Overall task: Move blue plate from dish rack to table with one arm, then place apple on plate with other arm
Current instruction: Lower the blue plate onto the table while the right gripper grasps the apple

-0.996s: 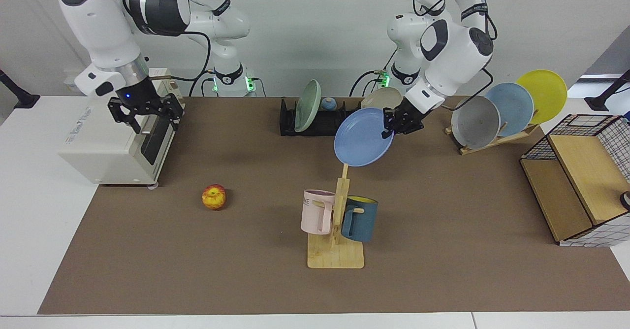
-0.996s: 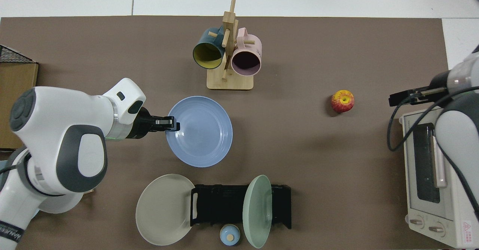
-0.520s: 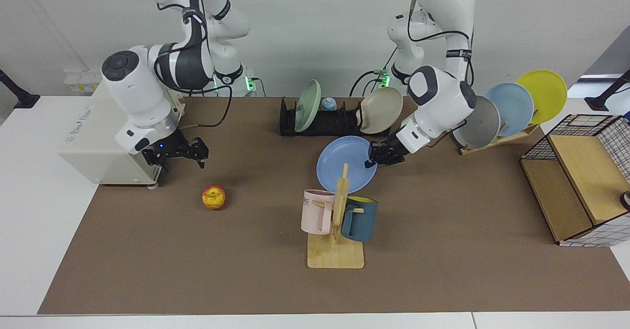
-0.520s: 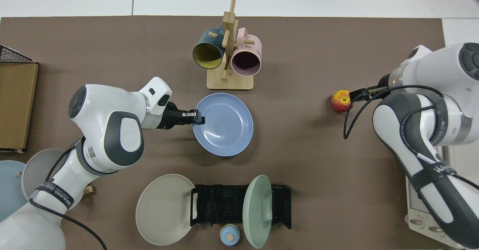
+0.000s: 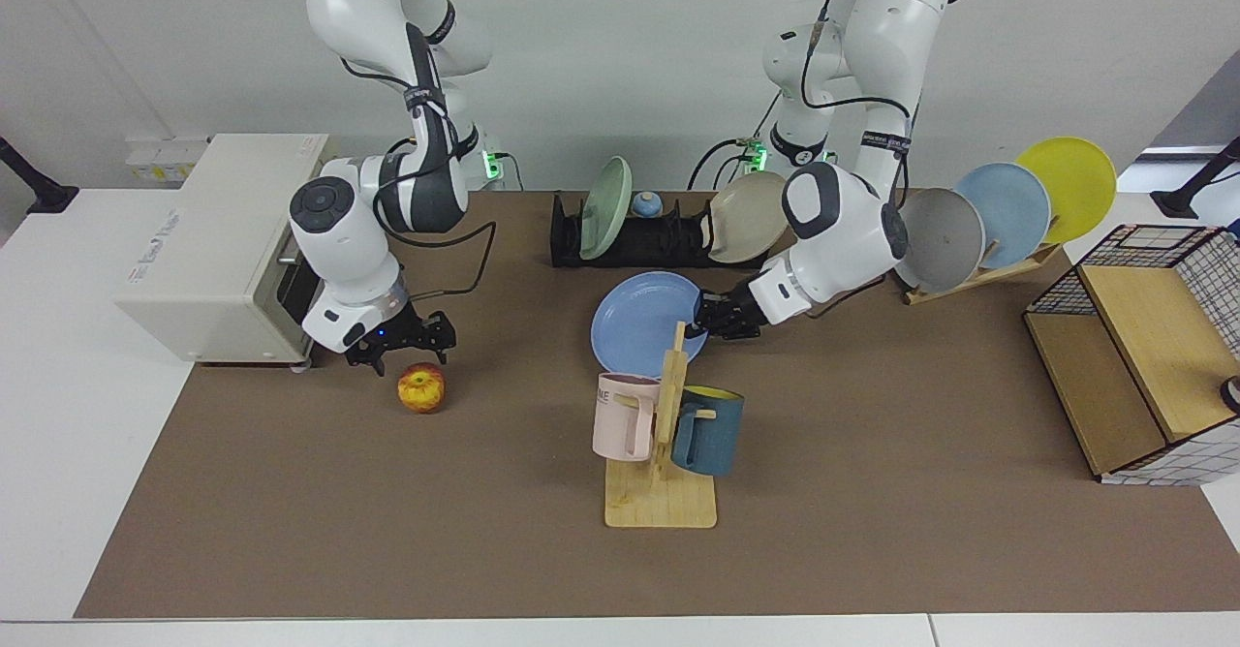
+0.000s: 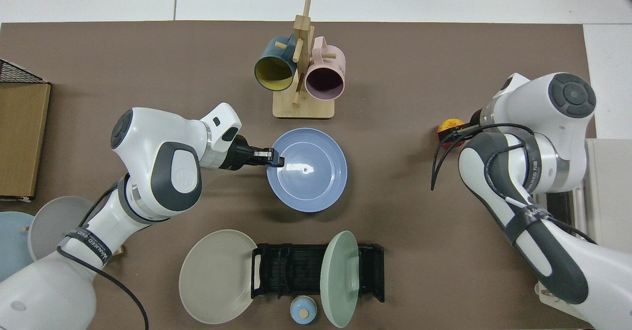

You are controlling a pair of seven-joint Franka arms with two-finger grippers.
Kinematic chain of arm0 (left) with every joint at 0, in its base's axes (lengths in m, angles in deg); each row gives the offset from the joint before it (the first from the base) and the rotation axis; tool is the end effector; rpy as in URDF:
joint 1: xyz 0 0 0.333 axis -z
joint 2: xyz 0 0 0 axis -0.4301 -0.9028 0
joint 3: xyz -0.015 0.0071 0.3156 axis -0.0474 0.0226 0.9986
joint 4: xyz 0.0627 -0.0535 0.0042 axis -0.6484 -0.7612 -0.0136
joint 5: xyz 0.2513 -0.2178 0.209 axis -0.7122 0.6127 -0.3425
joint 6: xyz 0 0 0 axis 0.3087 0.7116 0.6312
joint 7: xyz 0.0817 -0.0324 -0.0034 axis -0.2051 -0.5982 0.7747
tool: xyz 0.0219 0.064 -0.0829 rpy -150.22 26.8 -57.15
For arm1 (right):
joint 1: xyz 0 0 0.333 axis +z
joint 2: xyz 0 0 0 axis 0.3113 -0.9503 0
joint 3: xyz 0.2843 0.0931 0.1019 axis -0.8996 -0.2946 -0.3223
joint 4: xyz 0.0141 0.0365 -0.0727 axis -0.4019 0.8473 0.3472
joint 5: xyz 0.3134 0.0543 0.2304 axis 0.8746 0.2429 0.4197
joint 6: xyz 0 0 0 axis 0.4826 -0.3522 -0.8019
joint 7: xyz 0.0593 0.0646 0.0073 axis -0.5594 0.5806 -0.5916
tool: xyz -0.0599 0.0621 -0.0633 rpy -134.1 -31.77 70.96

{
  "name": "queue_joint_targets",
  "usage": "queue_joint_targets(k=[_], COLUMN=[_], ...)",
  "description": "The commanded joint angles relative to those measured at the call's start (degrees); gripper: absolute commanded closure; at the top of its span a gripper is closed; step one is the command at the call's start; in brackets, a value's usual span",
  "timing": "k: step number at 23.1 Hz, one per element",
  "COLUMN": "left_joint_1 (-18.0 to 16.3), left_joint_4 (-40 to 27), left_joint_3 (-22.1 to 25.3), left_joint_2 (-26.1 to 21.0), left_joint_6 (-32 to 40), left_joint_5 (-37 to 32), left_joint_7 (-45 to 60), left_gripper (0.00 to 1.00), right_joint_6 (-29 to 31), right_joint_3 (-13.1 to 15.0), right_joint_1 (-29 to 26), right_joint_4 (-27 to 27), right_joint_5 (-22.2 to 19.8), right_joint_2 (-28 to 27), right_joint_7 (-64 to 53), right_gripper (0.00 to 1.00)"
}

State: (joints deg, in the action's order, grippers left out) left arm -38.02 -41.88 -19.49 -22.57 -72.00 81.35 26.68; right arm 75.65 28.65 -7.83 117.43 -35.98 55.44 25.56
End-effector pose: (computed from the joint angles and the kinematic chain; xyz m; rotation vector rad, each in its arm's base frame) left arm 0.5633 -0.2235 0.3245 2.4386 -0.1577 -0.0565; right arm 0.6134 0.0392 0.3493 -3.1139 -0.2879 -0.0688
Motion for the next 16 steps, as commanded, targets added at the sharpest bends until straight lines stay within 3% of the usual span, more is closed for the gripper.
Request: queue_joint_targets(k=[1,11,12,14,16], left_joint_1=[-0.37,3.67,3.84,3.85,4.11], left_joint_4=[1.46,1.38,1.38,1.38,1.38], left_joint_3=[-0.52,-0.87,-0.87,-0.87,-0.87], left_joint_2=[-2.84,-3.2,-3.2,-3.2,-3.2], left_joint_6=[0.48,-8.22,-8.31,-8.4,-8.4], left_joint_5=[0.73,-1.65,-1.65,-1.65,-1.65], left_joint_7=[-3.87,-5.55,-5.55,-5.55,-5.29], left_gripper=[1.0,1.0,0.94,0.72,0.63], right_joint_6=[4.3,7.29,8.16,10.01,10.46], right_joint_3=[-0.11,-0.02,-0.11,-0.11,-0.11], right_joint_1=[-0.37,-0.28,-0.46,-0.28,-0.19], right_joint_4=[1.91,1.65,1.56,1.73,1.64], right_joint_5=[0.62,0.62,0.62,0.62,0.62], right_joint_2=[-1.55,-3.66,-4.01,-4.45,-4.89], right_joint_7=[-2.22,-1.96,-1.87,-1.52,-1.43], right_gripper=[0.0,0.0,0.0,0.0,0.0])
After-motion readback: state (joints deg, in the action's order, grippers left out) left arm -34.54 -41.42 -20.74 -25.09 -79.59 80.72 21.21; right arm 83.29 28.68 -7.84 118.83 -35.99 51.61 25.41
